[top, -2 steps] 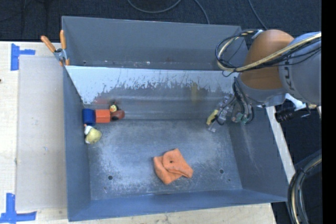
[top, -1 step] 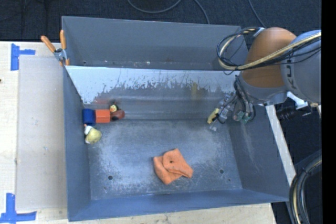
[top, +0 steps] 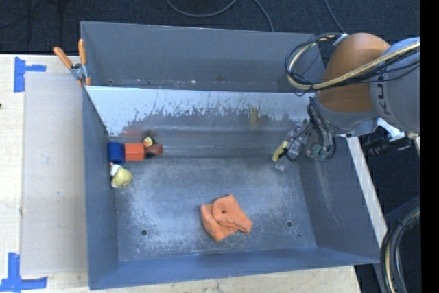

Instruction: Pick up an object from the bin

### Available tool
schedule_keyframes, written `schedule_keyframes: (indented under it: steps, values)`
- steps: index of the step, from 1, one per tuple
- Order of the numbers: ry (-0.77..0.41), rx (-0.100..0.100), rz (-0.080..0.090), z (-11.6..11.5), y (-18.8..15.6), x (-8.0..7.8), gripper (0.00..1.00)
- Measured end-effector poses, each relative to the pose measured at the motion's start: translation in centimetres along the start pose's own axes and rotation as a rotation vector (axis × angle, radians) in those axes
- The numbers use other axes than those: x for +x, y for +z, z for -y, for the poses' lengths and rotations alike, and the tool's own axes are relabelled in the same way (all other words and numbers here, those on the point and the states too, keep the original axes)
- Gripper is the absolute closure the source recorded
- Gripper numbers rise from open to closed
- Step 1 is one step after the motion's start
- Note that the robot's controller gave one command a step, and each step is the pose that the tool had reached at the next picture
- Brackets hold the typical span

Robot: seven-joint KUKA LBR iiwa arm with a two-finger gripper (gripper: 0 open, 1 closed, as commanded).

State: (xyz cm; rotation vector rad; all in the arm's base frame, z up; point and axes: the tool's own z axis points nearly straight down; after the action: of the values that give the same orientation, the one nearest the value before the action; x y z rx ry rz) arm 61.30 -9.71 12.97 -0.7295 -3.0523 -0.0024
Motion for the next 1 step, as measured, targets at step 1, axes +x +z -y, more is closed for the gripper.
schedule_keyframes:
  steps: [1]
  values:
    - [0.0,0.0,-0.001,0.01,-1.59,0.06,1.0]
